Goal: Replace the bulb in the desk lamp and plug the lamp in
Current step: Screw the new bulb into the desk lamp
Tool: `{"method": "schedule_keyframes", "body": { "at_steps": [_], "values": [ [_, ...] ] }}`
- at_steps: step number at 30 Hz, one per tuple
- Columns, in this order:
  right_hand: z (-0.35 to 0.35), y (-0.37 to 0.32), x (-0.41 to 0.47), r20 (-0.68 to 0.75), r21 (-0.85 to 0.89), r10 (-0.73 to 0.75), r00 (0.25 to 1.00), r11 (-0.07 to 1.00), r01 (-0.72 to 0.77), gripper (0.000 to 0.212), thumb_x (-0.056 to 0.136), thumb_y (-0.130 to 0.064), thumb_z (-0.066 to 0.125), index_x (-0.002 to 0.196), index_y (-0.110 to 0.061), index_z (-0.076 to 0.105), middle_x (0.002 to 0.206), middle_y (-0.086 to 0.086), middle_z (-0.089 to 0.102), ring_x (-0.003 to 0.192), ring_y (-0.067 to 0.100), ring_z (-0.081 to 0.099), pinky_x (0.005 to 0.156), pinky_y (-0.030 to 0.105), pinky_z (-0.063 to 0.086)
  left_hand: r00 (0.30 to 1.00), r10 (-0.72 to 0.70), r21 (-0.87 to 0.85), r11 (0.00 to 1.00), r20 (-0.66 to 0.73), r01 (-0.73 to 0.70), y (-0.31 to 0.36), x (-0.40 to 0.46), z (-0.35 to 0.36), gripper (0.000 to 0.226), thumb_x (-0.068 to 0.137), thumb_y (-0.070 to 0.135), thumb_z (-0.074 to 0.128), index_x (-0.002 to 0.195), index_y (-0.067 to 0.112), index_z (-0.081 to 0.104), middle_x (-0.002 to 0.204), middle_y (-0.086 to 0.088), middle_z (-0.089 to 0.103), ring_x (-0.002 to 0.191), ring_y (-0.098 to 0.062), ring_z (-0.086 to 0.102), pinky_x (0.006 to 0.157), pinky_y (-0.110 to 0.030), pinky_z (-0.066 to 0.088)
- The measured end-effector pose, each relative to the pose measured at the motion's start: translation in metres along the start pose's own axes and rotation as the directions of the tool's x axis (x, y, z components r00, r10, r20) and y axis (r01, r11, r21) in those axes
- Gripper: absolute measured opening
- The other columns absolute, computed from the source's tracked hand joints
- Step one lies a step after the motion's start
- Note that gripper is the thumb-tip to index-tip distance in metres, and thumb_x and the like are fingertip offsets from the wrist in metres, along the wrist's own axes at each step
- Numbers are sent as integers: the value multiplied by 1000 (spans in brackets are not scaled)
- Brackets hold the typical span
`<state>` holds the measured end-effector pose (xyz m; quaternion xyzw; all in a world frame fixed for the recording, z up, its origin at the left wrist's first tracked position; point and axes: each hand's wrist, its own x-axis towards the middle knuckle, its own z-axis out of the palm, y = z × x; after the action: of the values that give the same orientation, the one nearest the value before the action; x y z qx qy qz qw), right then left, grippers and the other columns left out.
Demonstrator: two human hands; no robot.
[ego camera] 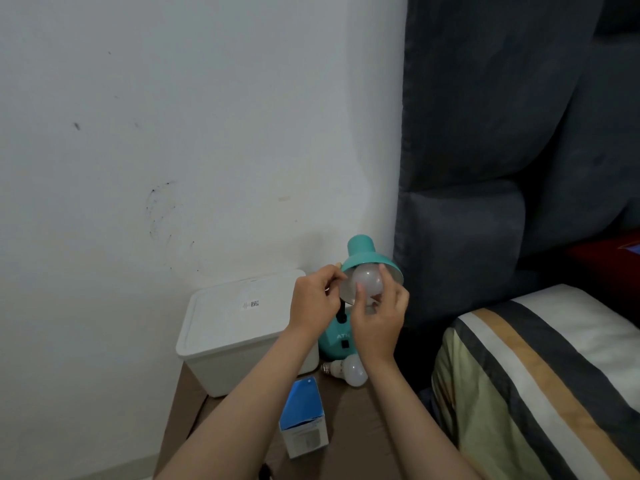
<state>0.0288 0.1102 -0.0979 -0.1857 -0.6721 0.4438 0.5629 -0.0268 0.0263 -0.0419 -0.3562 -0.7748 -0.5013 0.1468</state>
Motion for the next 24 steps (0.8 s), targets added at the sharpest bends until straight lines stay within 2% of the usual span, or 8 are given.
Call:
{"method": "schedule_keyframes", "body": {
  "at_steps": [4, 7, 12, 16, 18, 21, 23, 24],
  "values": [
    [0, 9, -2, 31, -28, -43, 999, 999, 44, 49, 85, -18, 69, 132, -13, 55, 120, 12, 44, 103, 25, 57, 85, 35, 57, 1000, -8, -10, 1000, -2, 8, -1, 0, 0, 22, 80, -5, 56, 83, 14, 68, 76, -8, 72, 70, -29, 67, 64, -45, 55],
    [0, 9, -1, 35, -9, -31, 999, 999, 31, 54, 81, -10, 73, 132, -11, 54, 117, 11, 46, 99, 21, 58, 82, 31, 57, 1000, -8, -10, 1000, 2, 8, -1, 0, 0, 22, 80, -5, 56, 84, 13, 68, 78, -9, 72, 72, -30, 68, 67, -45, 56],
    [-3, -3, 4, 6, 56, 130, 992, 990, -130, 53, 84, -23, 73, 130, -10, 50, 118, 5, 50, 97, 18, 61, 74, 6, 48, 1000, -10, -7, 1000, 4, 10, -2, 1, 0, 22, 80, -4, 57, 84, 15, 68, 77, -9, 72, 71, -30, 67, 67, -45, 56],
    [-1, 2, 2, -20, -30, 31, 999, 999, -31, 51, 85, -22, 72, 129, -9, 52, 121, 11, 43, 102, 23, 57, 82, 32, 56, 1000, 2, 2, 1000, 11, -2, -3, 2, 0, 21, 81, -4, 57, 85, 15, 68, 77, -9, 71, 70, -29, 67, 66, -45, 56],
    [0, 8, 1, -12, -62, -32, 999, 998, 32, 49, 84, -19, 72, 129, -11, 55, 123, 15, 41, 105, 26, 56, 84, 34, 57, 1000, 2, 0, 1000, 9, -2, -3, 1, 1, 20, 81, -3, 58, 86, 14, 68, 78, -9, 72, 70, -29, 67, 66, -45, 56],
    [-3, 8, 0, 17, -53, -46, 999, 998, 47, 54, 79, -10, 76, 129, -8, 56, 120, 15, 43, 99, 21, 58, 85, 17, 52, 1000, -7, -8, 1000, 3, 7, -3, 2, 0, 21, 80, -4, 56, 85, 13, 68, 78, -9, 72, 70, -30, 68, 65, -46, 56],
    [-6, 1, 2, 18, -24, 48, 999, 999, -47, 54, 78, -14, 78, 127, -7, 55, 113, 11, 50, 84, 13, 59, 73, 5, 47, 1000, -8, -8, 1000, 4, 8, -4, 2, 1, 22, 80, -5, 56, 85, 13, 68, 80, -11, 72, 71, -32, 68, 65, -46, 56],
    [-6, -2, 4, 11, -5, 116, 993, 993, -116, 52, 79, -21, 78, 124, -8, 55, 108, 9, 55, 80, 12, 61, 67, 5, 47, 1000, -12, -12, 1000, 3, 12, -4, 1, 1, 22, 80, -5, 56, 85, 14, 68, 81, -11, 72, 73, -32, 68, 66, -46, 56]
  ]
}}
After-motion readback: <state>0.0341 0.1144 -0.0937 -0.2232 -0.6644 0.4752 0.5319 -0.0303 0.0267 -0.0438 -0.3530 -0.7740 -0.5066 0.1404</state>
